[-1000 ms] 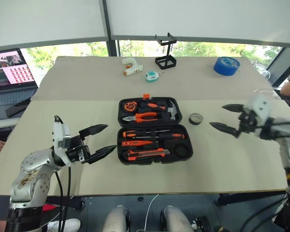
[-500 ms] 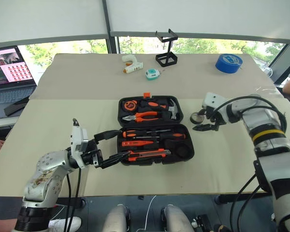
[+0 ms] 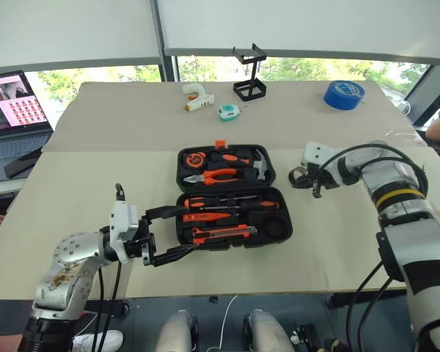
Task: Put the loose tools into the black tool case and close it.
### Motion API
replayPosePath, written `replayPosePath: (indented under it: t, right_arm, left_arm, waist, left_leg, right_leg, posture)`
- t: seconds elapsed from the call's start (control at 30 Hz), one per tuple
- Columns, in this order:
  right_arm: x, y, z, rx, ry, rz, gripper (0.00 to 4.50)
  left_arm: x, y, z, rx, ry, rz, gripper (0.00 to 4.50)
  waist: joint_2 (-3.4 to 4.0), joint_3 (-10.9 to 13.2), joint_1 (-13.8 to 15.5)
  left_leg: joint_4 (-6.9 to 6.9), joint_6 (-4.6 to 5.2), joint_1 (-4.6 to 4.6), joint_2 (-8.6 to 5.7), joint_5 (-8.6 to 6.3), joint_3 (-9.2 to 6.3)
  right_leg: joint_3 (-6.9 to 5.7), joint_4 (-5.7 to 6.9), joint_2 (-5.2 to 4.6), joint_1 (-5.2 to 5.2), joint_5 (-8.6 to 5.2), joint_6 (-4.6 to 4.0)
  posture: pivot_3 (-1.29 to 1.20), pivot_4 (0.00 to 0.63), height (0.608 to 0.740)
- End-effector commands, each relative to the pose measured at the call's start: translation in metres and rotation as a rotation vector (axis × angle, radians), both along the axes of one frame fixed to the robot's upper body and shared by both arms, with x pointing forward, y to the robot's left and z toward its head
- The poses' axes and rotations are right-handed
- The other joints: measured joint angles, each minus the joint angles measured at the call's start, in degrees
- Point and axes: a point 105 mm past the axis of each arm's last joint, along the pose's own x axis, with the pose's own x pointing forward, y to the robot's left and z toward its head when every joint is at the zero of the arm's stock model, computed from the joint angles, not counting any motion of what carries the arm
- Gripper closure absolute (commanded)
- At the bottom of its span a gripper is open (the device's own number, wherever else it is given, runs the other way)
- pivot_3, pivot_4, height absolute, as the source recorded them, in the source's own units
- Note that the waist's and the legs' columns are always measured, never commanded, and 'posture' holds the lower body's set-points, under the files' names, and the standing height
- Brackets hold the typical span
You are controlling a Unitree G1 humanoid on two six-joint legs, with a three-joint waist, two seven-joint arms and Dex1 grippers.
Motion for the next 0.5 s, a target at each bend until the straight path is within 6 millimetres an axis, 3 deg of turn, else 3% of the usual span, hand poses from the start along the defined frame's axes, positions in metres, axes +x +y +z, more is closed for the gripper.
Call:
replayPosePath:
  t: [0.03, 0.1, 0.23, 0.5]
  right_arm:
    - [-0.040, 0.026, 0.041, 0.105, 0.075, 0.220, 4.46]
    - [-0.065, 0.035, 0.036, 0.095, 0.180, 0.263, 4.46]
    - [-0.091, 0.043, 0.019, 0.040, 0.279, 0.290, 4.46]
    - [-0.109, 0.044, -0.018, -0.049, 0.381, 0.222, 4.46]
  left_arm:
    - [-0.014, -0.001, 0.001, 0.037, -0.034, -0.085, 0.00]
    - [-0.018, 0.001, -0.003, 0.044, -0.021, -0.090, 0.00]
    - [-0.018, 0.001, -0.009, 0.044, -0.011, -0.079, 0.00]
    - [-0.021, -0.005, -0.009, 0.025, -0.005, -0.058, 0.00]
  waist:
    - [0.02, 0.0, 0.1]
    - [0.03, 0.0, 0.5]
    - [0.02, 0.0, 0.5]
    - [0.01, 0.0, 0.4]
  left_leg:
    - [0.00, 0.00, 0.00, 0.03, 0.00, -0.01]
    - [-0.01, 0.02, 0.02, 0.08, -0.01, -0.06]
    - [0.04, 0.05, -0.10, 0.10, -0.04, -0.15]
    - [0.21, 0.03, -0.10, 0.03, -0.02, -0.16]
  right_leg:
    - [0.00, 0.02, 0.02, -0.02, 0.00, 0.00]
    - [-0.04, 0.03, 0.01, 0.00, 0.00, 0.00]
    - [-0.16, -0.02, -0.07, -0.04, 0.00, -0.01]
    - [-0.14, 0.05, -0.01, -0.03, 0.05, -0.04]
  posture:
    - [0.00, 0.150, 0.740]
    - [0.00, 0.150, 0.740]
    - [0.00, 0.150, 0.740]
    - [0.00, 0.150, 0.740]
